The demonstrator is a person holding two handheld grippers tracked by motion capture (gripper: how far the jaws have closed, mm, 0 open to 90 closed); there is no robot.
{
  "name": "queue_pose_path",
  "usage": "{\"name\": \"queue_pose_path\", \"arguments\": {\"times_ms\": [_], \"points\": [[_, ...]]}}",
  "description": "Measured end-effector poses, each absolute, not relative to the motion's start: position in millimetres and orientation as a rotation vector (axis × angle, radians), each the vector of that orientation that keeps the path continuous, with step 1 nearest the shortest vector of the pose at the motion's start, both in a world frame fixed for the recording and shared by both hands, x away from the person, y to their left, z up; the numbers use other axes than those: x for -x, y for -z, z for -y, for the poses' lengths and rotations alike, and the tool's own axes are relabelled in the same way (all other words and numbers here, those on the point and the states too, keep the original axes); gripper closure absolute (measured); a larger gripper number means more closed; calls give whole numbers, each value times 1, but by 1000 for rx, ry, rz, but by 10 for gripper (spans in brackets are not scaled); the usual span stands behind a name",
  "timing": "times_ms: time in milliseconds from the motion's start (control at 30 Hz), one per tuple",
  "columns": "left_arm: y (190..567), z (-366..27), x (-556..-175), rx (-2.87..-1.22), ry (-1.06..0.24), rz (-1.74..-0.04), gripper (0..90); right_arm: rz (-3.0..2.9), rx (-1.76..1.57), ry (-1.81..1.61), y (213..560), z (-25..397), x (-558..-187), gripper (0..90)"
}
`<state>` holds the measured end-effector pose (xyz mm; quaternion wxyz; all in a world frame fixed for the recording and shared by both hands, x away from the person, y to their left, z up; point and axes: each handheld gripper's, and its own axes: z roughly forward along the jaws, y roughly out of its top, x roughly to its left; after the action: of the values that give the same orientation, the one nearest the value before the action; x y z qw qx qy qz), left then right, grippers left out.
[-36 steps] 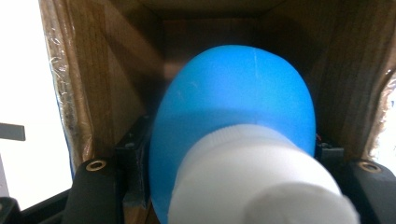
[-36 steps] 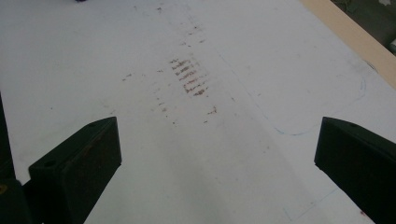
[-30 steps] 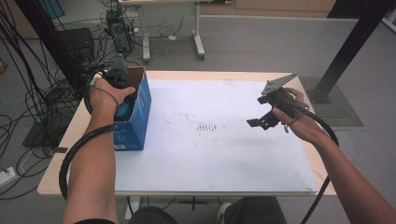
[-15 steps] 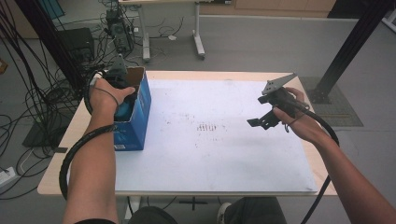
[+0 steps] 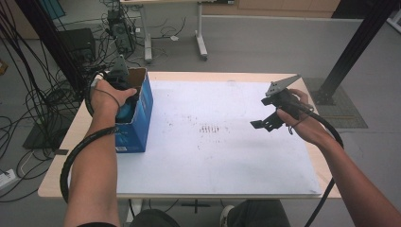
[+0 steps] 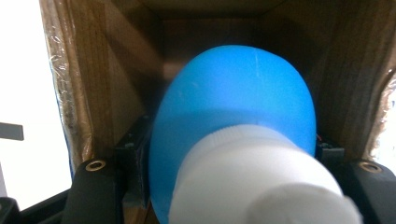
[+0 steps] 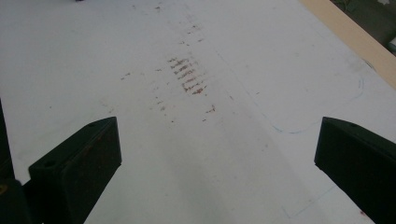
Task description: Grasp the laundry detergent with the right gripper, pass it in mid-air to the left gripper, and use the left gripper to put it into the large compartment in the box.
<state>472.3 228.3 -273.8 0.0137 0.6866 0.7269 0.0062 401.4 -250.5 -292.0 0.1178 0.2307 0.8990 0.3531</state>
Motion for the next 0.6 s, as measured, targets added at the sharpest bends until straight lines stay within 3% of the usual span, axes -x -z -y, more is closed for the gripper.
{"name": "queue_pose_path", "arguments": {"times_ms": [600], "points": [[274,-229,-472,-2136,-21,-2264,349,-2631,-676,-1033,293,251,-401,4]]}}
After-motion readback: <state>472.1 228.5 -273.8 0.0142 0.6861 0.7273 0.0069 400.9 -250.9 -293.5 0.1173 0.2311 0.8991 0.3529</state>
